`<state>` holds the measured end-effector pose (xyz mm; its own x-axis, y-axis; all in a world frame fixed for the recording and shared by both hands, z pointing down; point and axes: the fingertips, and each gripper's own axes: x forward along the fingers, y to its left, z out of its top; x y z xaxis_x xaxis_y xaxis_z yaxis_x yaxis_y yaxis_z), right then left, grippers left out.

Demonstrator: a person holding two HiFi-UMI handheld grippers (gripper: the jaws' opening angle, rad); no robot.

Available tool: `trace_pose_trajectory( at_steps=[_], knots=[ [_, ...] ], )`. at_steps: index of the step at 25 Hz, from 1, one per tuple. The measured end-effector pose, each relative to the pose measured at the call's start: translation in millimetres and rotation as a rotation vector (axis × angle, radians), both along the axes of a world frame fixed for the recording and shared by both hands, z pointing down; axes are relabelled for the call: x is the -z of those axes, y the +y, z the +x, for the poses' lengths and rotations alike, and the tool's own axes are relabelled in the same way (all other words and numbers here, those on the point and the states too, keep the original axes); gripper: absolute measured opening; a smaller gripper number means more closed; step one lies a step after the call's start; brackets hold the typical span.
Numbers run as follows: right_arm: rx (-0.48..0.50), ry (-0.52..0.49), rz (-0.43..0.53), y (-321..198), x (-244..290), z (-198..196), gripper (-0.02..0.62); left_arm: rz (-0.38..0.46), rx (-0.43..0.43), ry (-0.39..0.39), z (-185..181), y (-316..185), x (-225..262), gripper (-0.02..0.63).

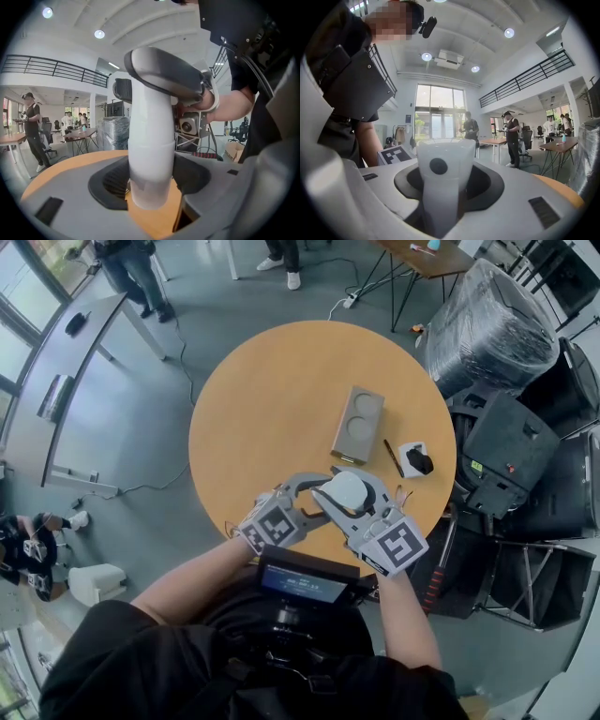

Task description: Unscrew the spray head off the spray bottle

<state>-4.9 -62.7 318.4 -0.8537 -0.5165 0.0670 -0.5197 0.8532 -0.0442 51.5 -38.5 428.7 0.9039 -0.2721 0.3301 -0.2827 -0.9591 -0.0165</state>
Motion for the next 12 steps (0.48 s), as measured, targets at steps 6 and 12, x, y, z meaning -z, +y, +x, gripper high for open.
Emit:
trace_pose_trajectory(
  at_steps=[6, 12],
  knots=[
    [0.084, -0.008, -0.017, 11.4, 8.2, -6.5, 0.199, -0.013, -0.081, 0.029, -4.6, 5.5, 6.1, 0.305],
    [0.172, -0.028, 0.000, 14.6, 19.8, -3.7, 0.201, -0.009, -0.183, 0.053, 0.3, 10.6, 18.2, 0.305]
  ],
)
